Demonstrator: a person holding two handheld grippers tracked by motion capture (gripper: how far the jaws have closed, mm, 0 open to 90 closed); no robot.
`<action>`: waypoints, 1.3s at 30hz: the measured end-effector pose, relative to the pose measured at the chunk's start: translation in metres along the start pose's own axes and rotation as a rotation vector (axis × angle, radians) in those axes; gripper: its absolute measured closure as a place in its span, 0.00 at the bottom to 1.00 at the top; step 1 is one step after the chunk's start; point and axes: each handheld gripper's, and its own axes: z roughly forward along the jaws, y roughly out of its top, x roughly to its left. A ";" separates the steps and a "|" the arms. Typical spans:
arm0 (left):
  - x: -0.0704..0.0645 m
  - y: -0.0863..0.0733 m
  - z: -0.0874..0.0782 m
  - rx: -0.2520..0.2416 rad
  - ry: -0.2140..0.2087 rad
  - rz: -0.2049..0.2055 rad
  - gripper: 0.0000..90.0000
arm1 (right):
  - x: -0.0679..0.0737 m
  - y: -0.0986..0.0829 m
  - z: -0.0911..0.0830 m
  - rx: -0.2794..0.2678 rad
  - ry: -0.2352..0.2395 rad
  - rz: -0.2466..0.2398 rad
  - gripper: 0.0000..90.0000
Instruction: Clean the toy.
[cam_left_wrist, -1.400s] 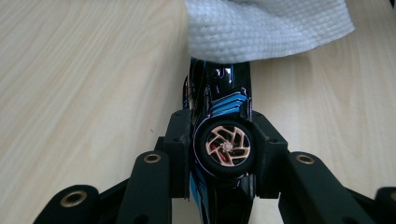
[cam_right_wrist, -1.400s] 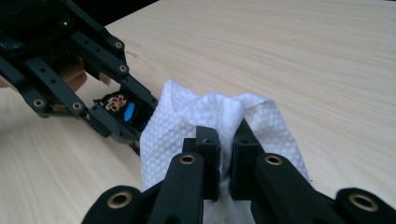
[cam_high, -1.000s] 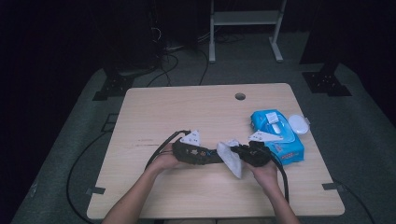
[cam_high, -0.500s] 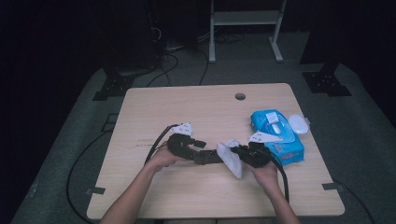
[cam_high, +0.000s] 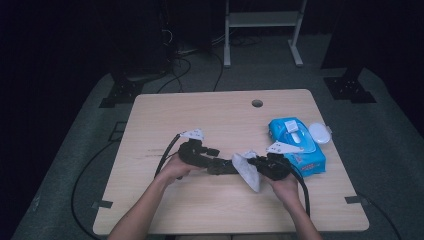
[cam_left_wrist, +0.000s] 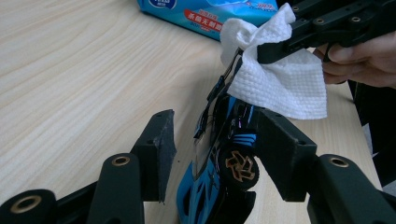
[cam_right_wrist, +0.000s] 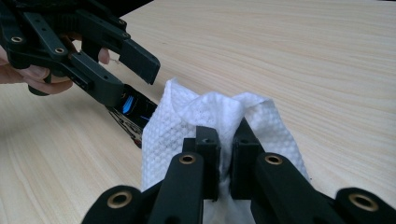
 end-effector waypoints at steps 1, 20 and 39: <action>0.000 -0.001 0.000 -0.004 0.000 -0.008 0.52 | 0.000 0.000 0.000 0.001 0.000 -0.001 0.94; 0.001 -0.003 0.000 0.012 0.004 -0.031 0.47 | 0.002 0.000 -0.002 0.009 0.004 -0.015 0.94; -0.012 -0.007 0.002 0.038 0.003 0.019 0.41 | 0.009 -0.005 -0.011 0.018 0.021 -0.030 0.94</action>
